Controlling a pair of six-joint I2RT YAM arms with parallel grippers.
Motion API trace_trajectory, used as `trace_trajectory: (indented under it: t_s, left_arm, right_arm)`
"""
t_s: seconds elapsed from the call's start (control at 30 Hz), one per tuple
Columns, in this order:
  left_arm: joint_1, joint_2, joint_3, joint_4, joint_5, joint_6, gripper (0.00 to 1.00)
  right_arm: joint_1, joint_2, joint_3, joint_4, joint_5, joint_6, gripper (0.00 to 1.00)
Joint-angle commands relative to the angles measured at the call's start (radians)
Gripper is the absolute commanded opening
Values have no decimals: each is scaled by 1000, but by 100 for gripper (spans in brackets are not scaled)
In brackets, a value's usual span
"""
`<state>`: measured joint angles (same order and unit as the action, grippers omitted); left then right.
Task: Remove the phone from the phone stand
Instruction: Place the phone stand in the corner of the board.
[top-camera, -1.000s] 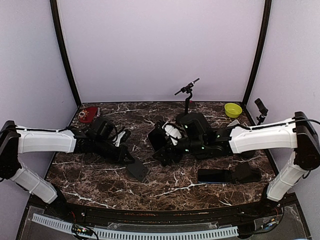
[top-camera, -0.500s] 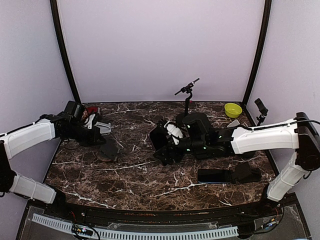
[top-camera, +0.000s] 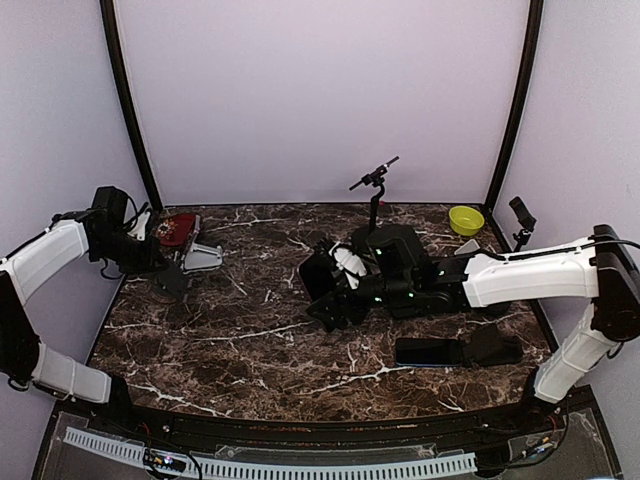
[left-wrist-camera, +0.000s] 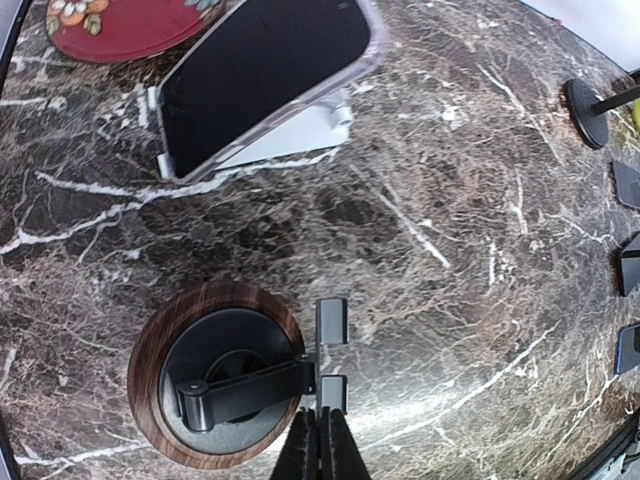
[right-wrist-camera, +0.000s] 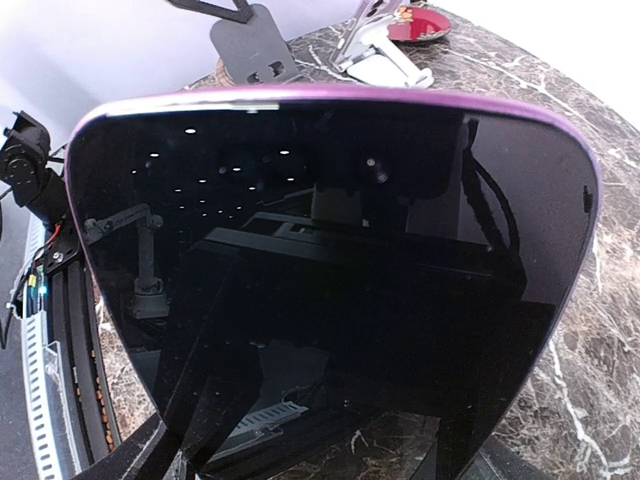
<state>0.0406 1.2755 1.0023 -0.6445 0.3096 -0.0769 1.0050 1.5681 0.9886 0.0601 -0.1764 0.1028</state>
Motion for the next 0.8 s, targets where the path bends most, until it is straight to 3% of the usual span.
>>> trace_trajectory:
  t_s: [0.0, 0.53, 0.77]
  left_arm:
    - [58, 33, 51, -31, -10, 64, 0]
    - [151, 147, 55, -31, 137, 104, 0]
    - [159, 161, 37, -44, 133, 107, 0]
  right_arm:
    - [-6, 15, 59, 68, -44, -13, 55]
    - [-6, 78, 110, 96, -117, -15, 54]
    - [-6, 99, 143, 94, -137, -29, 54]
